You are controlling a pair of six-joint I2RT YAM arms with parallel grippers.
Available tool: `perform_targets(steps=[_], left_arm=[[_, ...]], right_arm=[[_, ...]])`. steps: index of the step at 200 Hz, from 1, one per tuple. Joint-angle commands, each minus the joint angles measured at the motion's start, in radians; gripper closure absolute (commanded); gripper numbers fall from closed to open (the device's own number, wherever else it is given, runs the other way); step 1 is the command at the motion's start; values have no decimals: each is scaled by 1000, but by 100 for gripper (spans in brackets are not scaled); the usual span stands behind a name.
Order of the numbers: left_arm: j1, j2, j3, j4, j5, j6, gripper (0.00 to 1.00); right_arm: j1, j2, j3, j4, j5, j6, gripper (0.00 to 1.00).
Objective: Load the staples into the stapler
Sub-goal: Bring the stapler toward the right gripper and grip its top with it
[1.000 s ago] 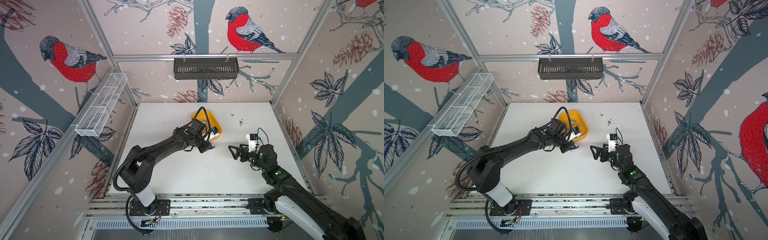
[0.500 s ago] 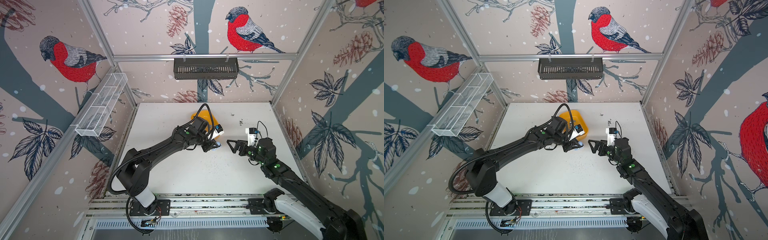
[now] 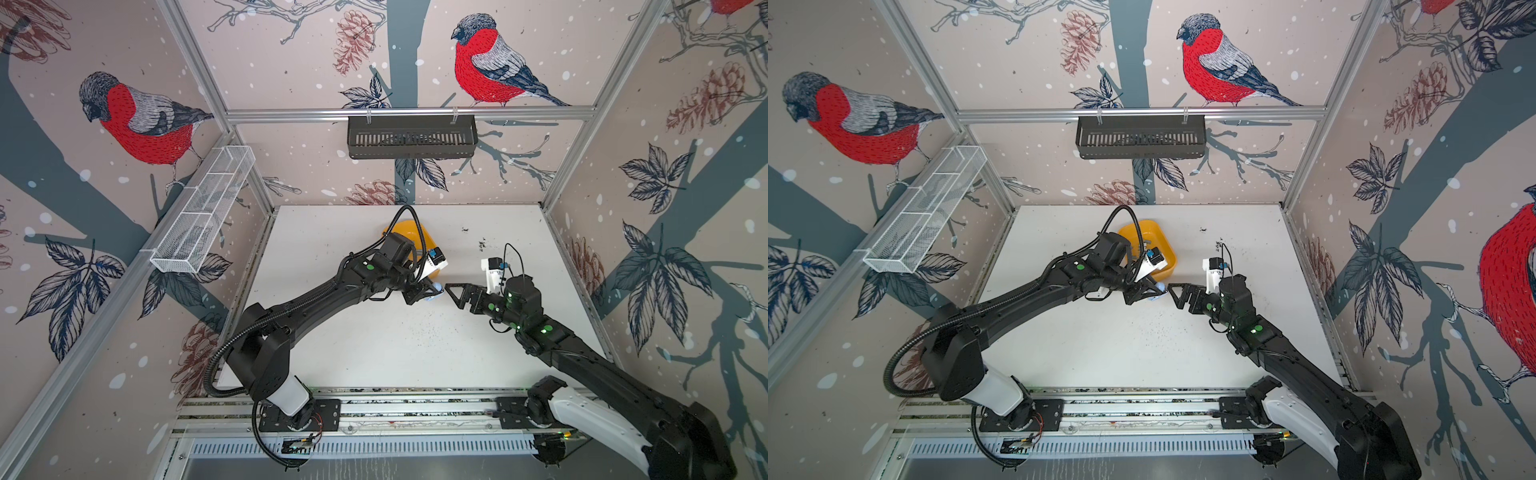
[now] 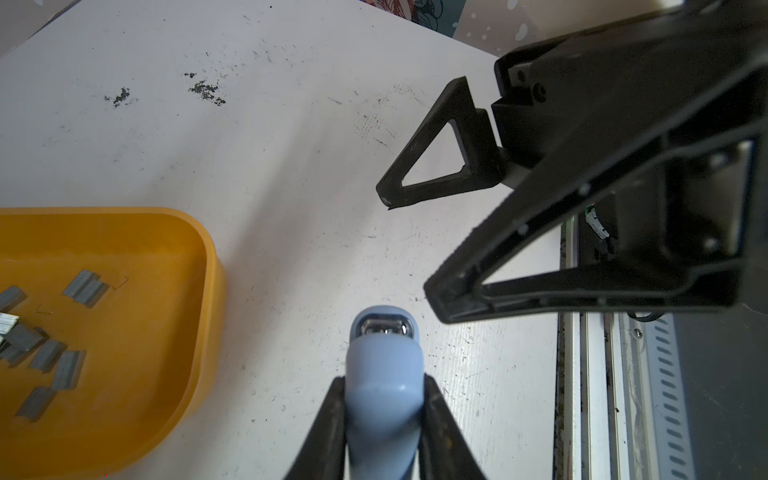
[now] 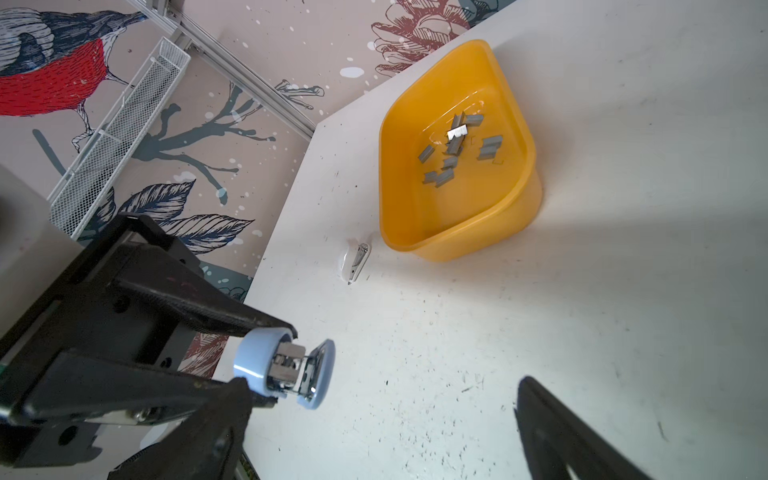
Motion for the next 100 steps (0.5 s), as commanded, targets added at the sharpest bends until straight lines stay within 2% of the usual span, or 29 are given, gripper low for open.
perform_targets(steps=[1, 100], left_arm=[[0, -17, -1, 25, 23, 4, 88], [0, -42, -12, 45, 40, -2, 89]], right_arm=[[4, 2, -1, 15, 15, 16, 0], [12, 65, 10, 12, 22, 15, 0]])
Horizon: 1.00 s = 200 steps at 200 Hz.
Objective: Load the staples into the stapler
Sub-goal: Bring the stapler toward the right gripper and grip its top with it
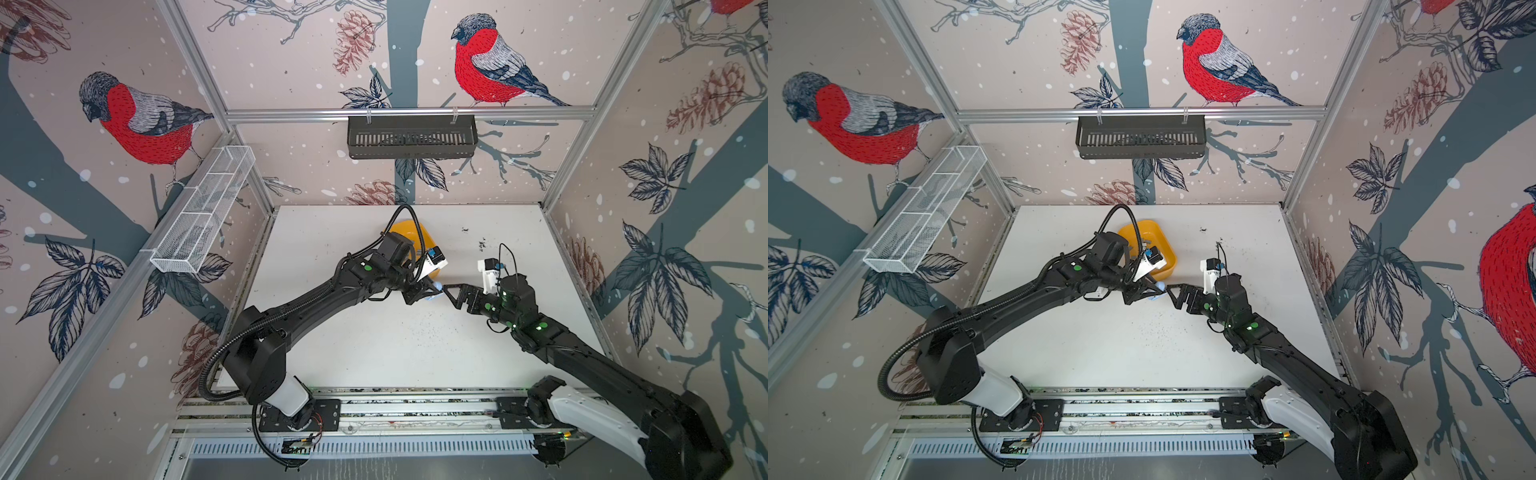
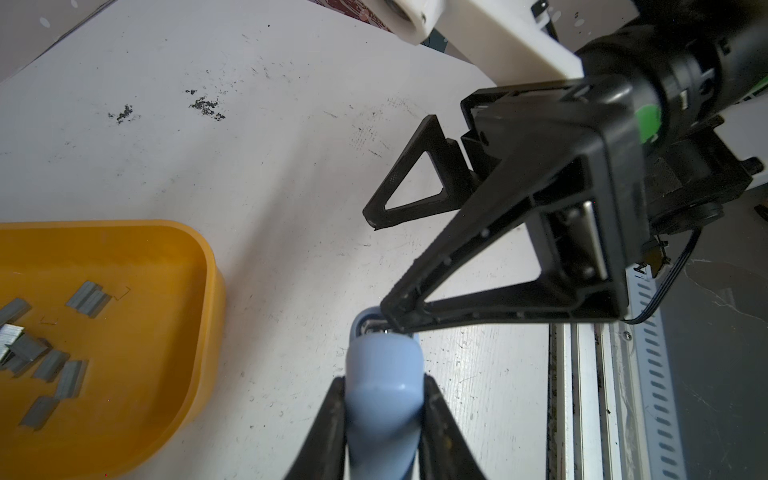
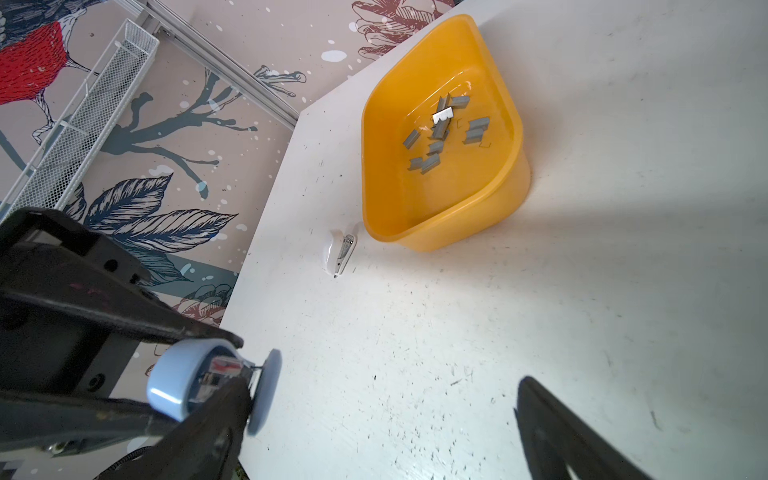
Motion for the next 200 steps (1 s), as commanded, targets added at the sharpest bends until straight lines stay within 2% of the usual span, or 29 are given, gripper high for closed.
perform_targets(steps=[1, 92, 131, 200], left_arm=[[0, -18, -3, 33, 33, 1, 89], [0, -47, -26, 85, 57, -26, 92], [26, -61, -36, 117, 103, -52, 93], [36, -58, -39, 104, 91, -38, 93]], right_arm=[[4, 7, 5, 7, 11, 12, 0], [15, 23, -6, -28, 52, 21, 0], [15, 19, -3, -50, 71, 16, 0], [10, -36, 34, -103, 107, -40, 0]])
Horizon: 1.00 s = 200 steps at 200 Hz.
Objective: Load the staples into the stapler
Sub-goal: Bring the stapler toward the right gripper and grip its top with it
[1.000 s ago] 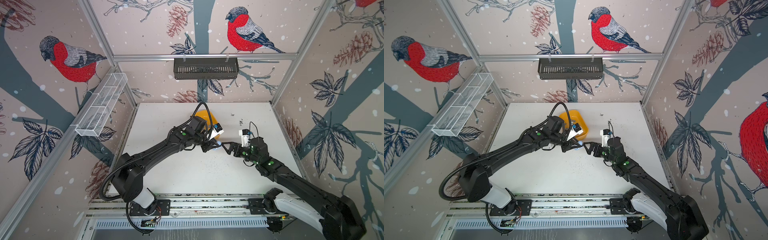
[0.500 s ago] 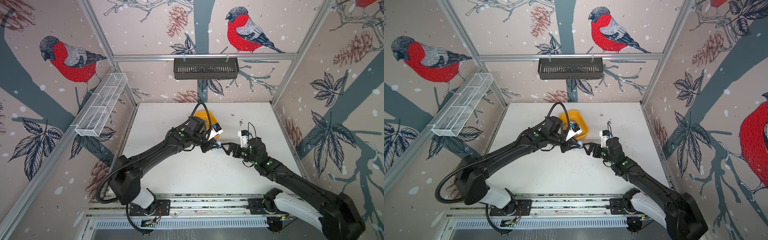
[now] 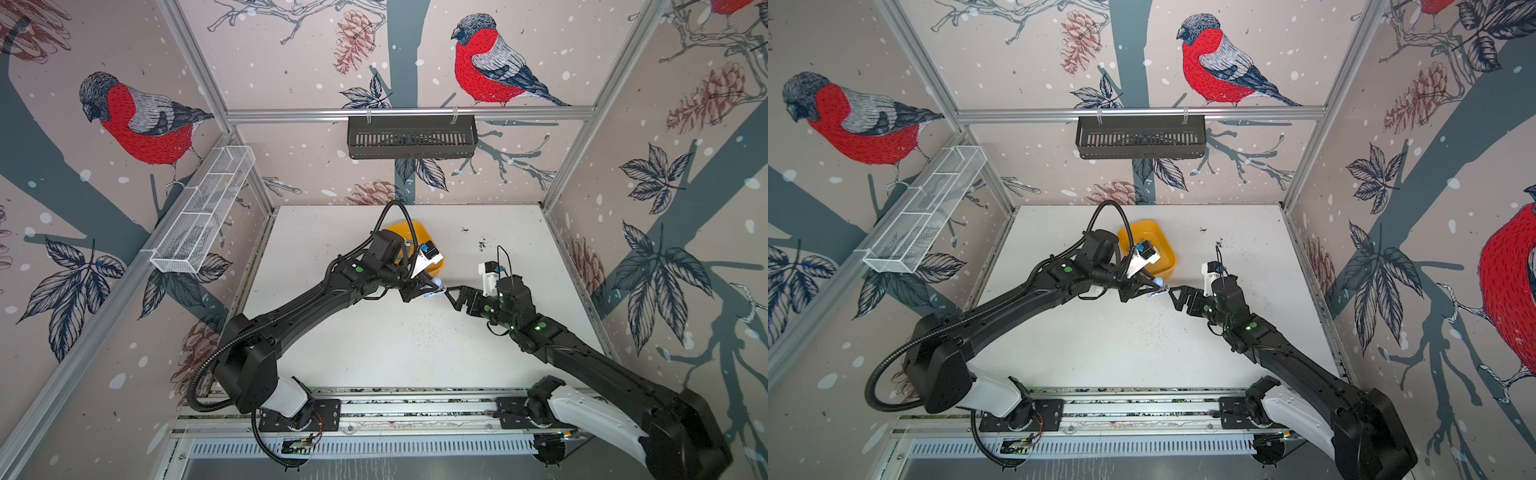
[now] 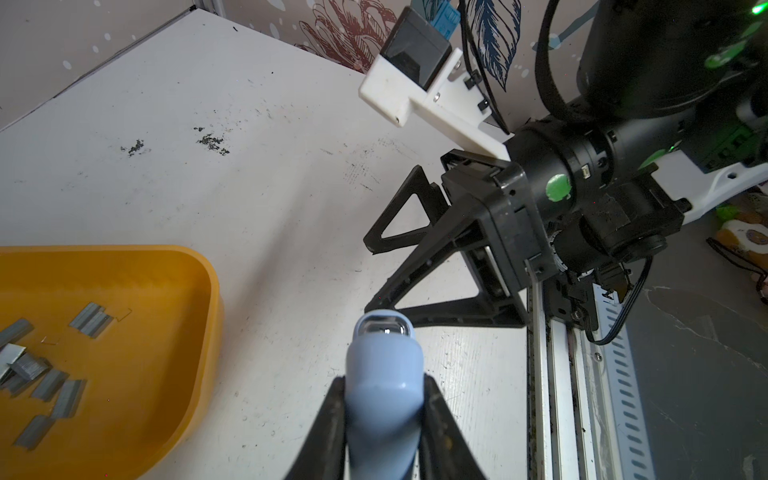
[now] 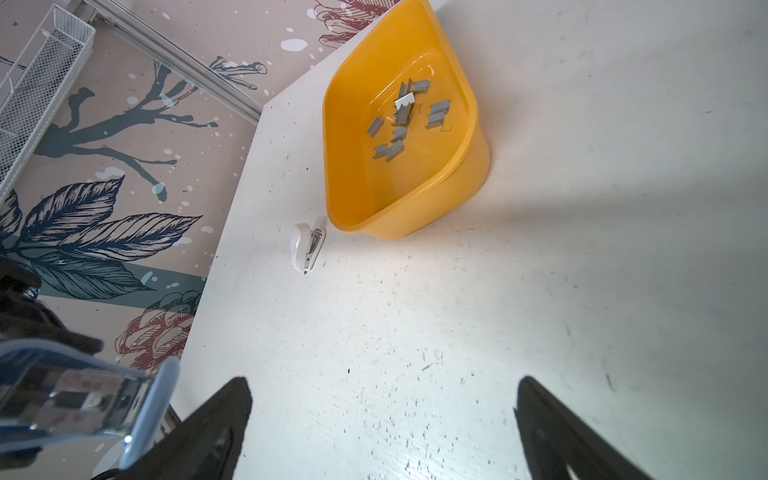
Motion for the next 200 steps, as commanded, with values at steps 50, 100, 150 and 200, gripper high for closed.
perform_targets(steps=[50, 100, 150, 200], left_arm=[[3, 8, 3, 26, 23, 17, 93], [3, 5, 0, 28, 31, 17, 93], [3, -1, 1, 26, 30, 18, 93], [6, -18, -3, 41, 43, 4, 93]], right_arm=[[-9, -98, 60, -4, -27, -55, 0], [-14, -43, 82, 40, -124, -39, 0], [-8, 13, 90, 57, -165, -39, 0], [-6, 23, 67, -11, -86, -47, 0]])
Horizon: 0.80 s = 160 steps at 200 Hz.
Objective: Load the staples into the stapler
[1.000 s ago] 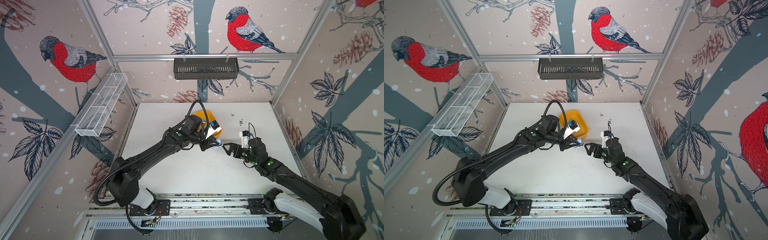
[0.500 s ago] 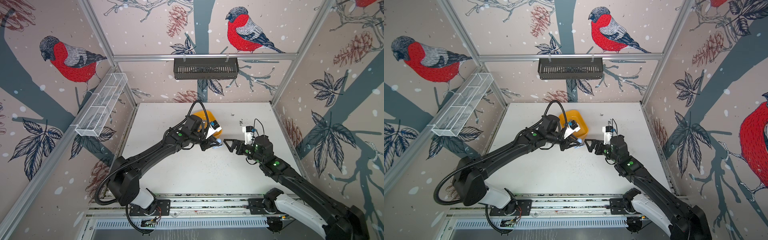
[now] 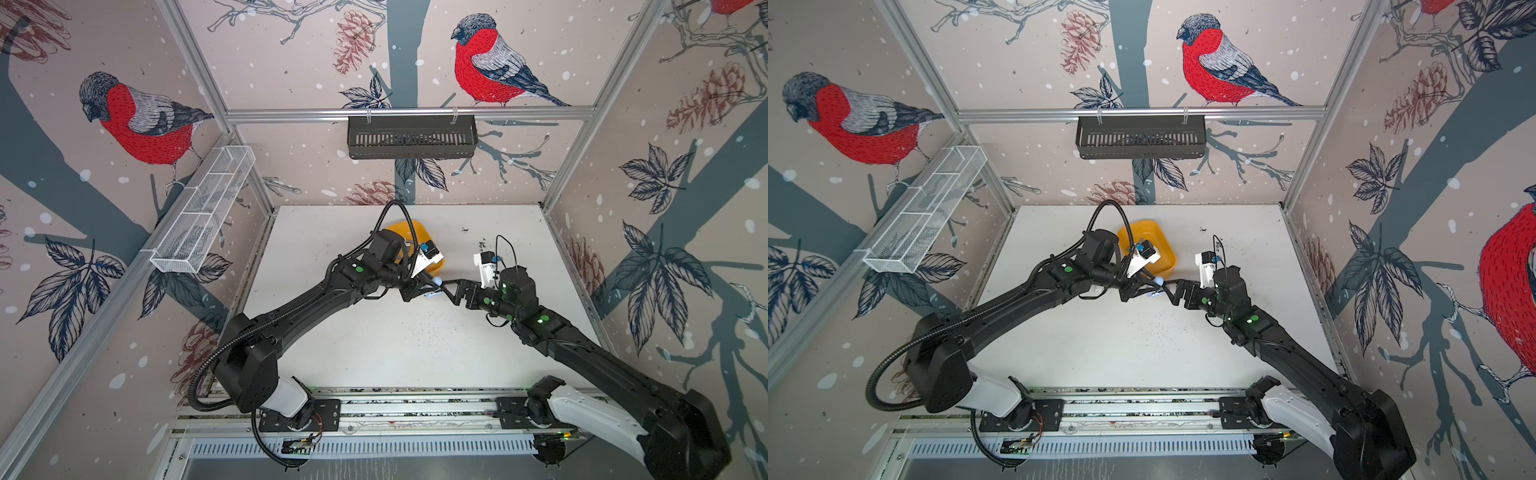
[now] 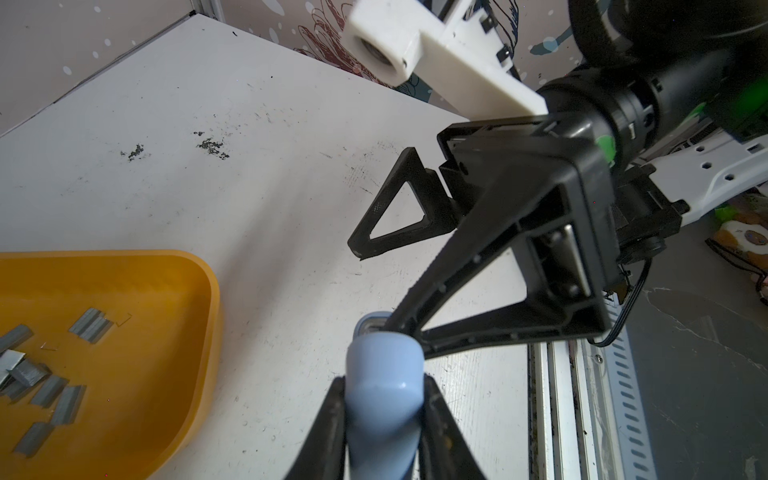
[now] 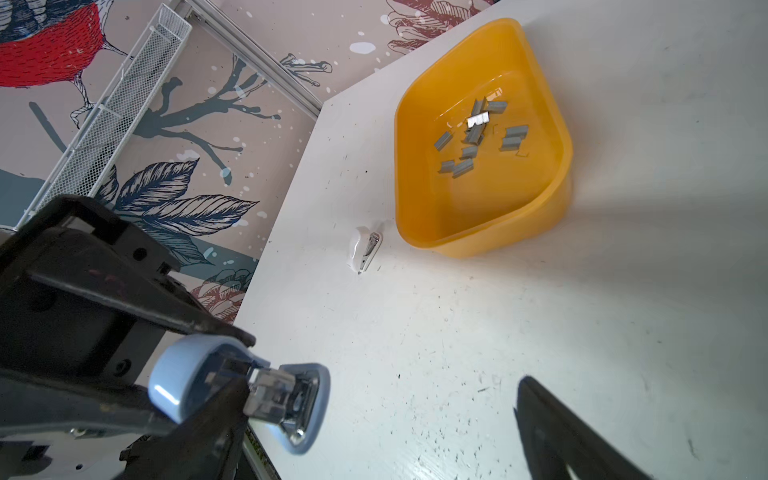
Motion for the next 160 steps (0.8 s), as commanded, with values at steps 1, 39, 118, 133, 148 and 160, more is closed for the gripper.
perform_targets(steps=[1, 39, 118, 133, 148, 160], left_arm=[[5, -19, -2, 36, 40, 3, 93], [23, -30, -10, 63, 78, -21, 93], [42, -42, -17, 84, 125, -36, 93], [56, -47, -22, 97, 166, -50, 93], [74, -49, -25, 106, 215, -61, 93], [86, -50, -22, 110, 256, -71, 93]], right_arm=[[1, -1, -17, -19, 49, -5, 0], [25, 14, -42, 5, 48, -4, 0], [114, 57, -4, 18, 50, -59, 0], [107, 18, -13, 18, 59, -87, 0], [98, -27, -22, 19, 24, -144, 0], [95, -59, -24, 9, -7, -188, 4]])
